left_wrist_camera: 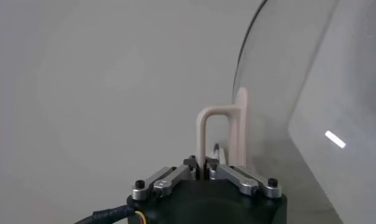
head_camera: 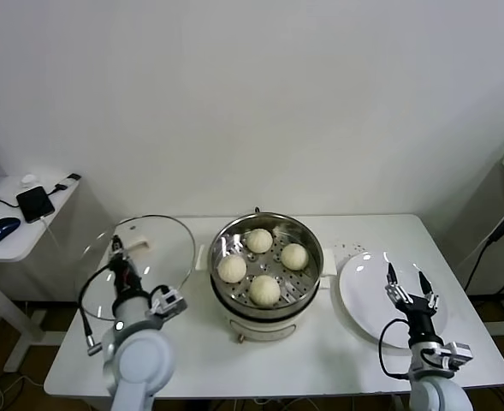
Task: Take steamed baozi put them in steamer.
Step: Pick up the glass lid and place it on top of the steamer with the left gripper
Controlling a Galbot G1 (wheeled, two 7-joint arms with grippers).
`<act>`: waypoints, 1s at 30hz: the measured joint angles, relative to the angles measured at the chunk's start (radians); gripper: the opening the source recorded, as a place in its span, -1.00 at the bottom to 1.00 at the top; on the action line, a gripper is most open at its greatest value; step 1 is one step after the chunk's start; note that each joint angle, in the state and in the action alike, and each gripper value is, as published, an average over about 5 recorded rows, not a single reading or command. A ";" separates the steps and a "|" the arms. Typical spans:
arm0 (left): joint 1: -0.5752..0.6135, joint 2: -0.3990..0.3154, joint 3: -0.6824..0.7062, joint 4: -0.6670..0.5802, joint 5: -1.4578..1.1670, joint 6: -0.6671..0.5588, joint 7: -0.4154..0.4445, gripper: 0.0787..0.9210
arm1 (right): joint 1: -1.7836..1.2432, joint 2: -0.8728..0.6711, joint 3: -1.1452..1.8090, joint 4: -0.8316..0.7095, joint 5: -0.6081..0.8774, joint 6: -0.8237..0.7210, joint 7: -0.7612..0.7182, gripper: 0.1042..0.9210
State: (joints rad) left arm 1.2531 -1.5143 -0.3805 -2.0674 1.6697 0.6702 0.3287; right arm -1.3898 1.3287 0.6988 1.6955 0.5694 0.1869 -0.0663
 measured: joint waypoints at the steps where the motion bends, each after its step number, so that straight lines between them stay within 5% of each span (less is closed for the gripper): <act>1: -0.005 -0.009 0.017 -0.003 0.013 0.004 0.010 -0.81 | -0.001 0.002 0.002 0.000 -0.002 -0.001 0.000 0.76; 14: -0.096 -0.091 0.266 0.011 0.097 0.042 0.084 -0.81 | -0.001 0.024 0.014 -0.014 -0.027 -0.004 0.000 0.76; 30: -0.241 -0.094 0.492 0.159 0.017 0.066 0.066 -0.81 | 0.016 0.039 0.013 -0.036 -0.044 -0.005 0.000 0.76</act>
State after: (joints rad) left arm 1.0124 -1.6086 0.1116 -1.9082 1.6869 0.7365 0.3945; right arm -1.3737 1.3678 0.7122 1.6593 0.5254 0.1823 -0.0667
